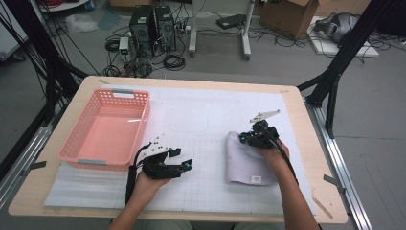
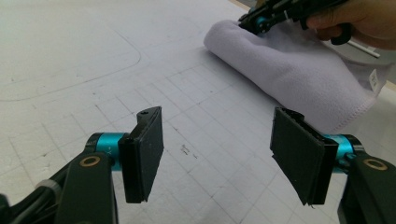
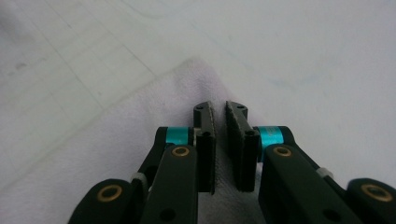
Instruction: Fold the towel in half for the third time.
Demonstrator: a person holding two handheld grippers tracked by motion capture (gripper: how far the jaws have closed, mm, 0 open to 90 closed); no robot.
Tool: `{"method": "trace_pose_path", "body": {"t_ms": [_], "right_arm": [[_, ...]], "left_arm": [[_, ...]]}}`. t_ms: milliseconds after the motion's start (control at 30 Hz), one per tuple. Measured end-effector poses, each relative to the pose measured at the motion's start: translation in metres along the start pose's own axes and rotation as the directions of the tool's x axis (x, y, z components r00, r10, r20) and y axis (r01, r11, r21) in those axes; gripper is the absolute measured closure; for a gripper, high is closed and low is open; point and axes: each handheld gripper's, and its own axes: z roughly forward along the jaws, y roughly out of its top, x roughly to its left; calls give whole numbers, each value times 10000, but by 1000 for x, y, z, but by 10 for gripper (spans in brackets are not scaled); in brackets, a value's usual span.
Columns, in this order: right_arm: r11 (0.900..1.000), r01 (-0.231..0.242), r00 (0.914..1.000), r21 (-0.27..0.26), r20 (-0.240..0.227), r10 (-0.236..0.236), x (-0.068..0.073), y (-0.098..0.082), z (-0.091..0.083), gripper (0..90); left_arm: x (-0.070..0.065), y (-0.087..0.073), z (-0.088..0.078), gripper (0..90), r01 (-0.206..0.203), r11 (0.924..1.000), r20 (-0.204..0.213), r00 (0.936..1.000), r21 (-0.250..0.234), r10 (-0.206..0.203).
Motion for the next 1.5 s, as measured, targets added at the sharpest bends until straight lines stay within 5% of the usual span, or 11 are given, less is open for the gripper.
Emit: {"method": "trace_pose_path", "body": {"t_ms": [333, 500, 600, 733, 833, 933, 1000, 1067, 1300, 1400, 1500], "right_arm": [[9954, 877, 9961, -387, 140, -872, 20, 17, 23, 720], [9904, 104, 9972, -1379, 747, -1, 10, 12, -4, 597], [9830, -82, 9846, -1832, 1701, 399, 0, 3, -31, 617], [9815, -620, 9701, -1812, 2204, 1019, -15, -14, -52, 638], [9894, -1015, 9573, -1038, 2603, 1255, -22, -28, -48, 604], [9806, -1926, 9502, -360, 2428, 1955, -29, -43, -38, 596], [9740, -2244, 9548, -313, 1931, 2261, -30, -52, -34, 816], [9770, -2104, 9596, -361, 1835, 2134, -30, -58, -35, 857], [9805, -1960, 9180, -123, 3493, 1879, -30, -59, -49, 862], [9746, -2238, 9099, 80, 3601, 2060, -30, -61, -44, 739], [9759, -2038, 8911, -779, 3980, 2179, -25, -55, -52, 640]], "left_arm": [[0, -1, 0, 351, -14, 10000, 35, 10000, -6, 14], [-1, -1, 2, 351, -63, 10000, 78, 9999, 52, 62], [-2, -1, 2, 351, -34, 10000, 63, 10000, 14, 34], [-1, -1, 1, 350, -38, 10000, 50, 10000, -7, 38], [-1, -1, 1, 351, -76, 10000, 17, 10000, -11, 76], [-1, -1, 1, 350, -77, 10000, 16, 10000, -10, 77], [-1, -1, 2, 350, -32, 10000, 7, 10000, -6, 32], [-1, -1, 2, 350, -59, 10000, 16, 10000, 14, 59], [-1, -1, 1, 350, -99, 10000, 11, 10000, 10, 99], [-1, -1, 1, 350, -98, 10000, 11, 10000, 0, 98], [-1, -1, 1, 351, -43, 10000, 1, 10000, -31, 43]]}}
